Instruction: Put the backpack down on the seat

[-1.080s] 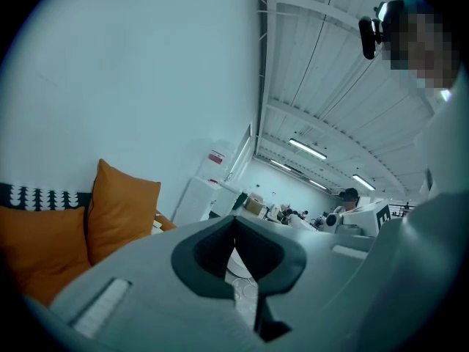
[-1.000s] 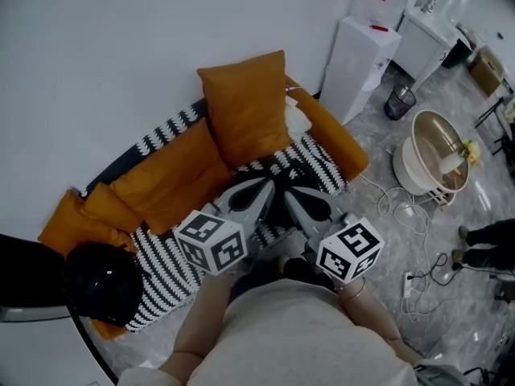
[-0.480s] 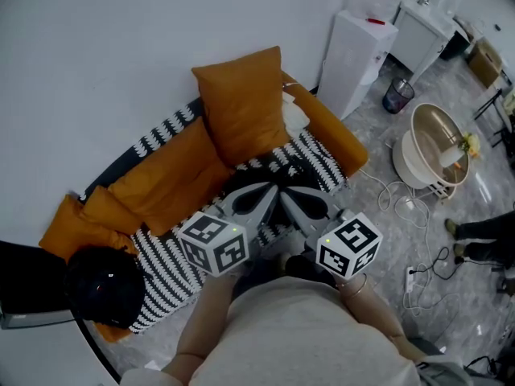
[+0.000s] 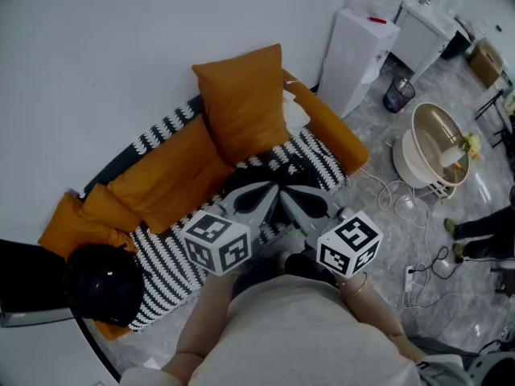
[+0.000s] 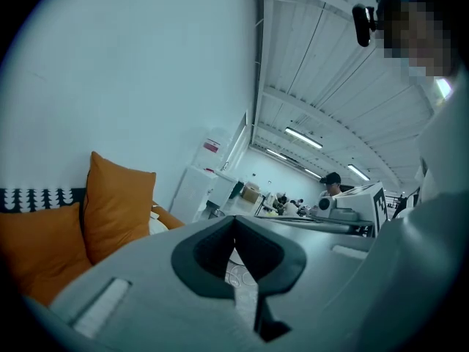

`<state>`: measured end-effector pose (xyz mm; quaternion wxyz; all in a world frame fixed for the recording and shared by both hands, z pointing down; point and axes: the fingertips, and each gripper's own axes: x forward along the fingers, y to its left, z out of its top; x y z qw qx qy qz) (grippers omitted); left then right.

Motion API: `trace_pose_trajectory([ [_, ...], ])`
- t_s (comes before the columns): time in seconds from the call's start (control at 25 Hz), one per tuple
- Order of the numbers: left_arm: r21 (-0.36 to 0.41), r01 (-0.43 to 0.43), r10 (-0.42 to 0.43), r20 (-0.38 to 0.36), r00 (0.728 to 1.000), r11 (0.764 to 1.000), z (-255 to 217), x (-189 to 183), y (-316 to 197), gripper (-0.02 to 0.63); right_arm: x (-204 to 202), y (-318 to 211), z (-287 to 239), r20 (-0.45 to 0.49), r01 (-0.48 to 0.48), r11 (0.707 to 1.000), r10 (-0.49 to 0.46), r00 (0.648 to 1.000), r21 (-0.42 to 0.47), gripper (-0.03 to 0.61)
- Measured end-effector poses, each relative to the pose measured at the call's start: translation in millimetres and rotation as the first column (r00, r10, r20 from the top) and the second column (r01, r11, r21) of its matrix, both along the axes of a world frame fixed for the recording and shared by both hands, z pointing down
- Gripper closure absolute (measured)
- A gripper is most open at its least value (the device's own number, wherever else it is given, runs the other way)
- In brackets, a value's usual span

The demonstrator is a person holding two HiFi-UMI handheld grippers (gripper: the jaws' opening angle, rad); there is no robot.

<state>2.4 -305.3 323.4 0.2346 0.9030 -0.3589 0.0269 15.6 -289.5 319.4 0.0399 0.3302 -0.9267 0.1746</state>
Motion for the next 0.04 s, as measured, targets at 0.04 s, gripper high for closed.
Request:
trace_pose_trajectory([
  [0.04,0.000,-0.002,0.002,0.000,1.000,1.000,0.5,-0.3,0.1,0.607,-0.5,0.1,0.1,0.000,0.001,1.000,-0.001,1.000,0.000,0.577],
])
